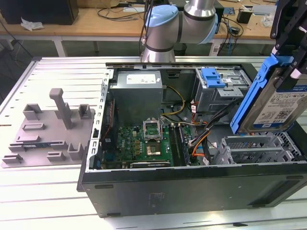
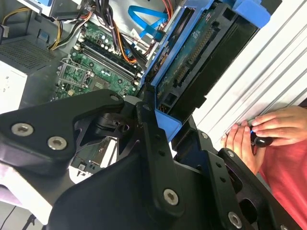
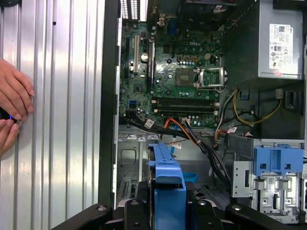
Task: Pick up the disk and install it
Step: 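Insert the disk into the insertion slot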
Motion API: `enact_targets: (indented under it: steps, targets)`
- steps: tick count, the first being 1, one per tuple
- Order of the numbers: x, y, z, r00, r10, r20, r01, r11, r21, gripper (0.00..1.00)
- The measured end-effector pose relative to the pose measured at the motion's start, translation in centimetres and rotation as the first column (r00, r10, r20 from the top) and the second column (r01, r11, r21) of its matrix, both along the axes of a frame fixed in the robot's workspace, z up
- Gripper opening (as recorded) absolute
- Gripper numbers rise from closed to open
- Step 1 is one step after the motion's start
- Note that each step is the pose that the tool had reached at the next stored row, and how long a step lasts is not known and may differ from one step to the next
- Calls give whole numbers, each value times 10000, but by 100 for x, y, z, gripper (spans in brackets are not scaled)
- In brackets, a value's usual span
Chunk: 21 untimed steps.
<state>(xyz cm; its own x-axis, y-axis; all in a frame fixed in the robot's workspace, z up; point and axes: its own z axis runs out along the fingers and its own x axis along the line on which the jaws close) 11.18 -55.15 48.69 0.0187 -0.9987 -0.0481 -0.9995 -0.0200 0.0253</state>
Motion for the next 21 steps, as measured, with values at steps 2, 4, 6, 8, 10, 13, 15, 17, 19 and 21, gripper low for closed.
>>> enact_targets:
  steps: [2, 4, 6, 8, 10, 13, 15, 17, 19, 21]
  targets:
    - [0, -1, -6, 10000, 0, 0, 0, 10000, 2, 37]
    - [0, -1, -10, 10000, 0, 0, 0, 10000, 1, 37]
    - [0, -3, -17, 10000, 0, 0, 0, 10000, 2, 37]
    - [0, -4, -24, 10000, 0, 0, 0, 10000, 3, 37]
    - [0, -5, -31, 10000, 0, 0, 0, 10000, 3, 37]
    - [0, -8, -43, 10000, 0, 0, 0, 10000, 3, 37]
    - [0, -10, -49, 10000, 0, 0, 0, 10000, 3, 37]
    - [0, -10, -54, 10000, 0, 0, 0, 10000, 3, 37]
    - [0, -12, -59, 10000, 0, 0, 0, 10000, 2, 37]
    - [0, -15, -70, 10000, 0, 0, 0, 10000, 3, 37]
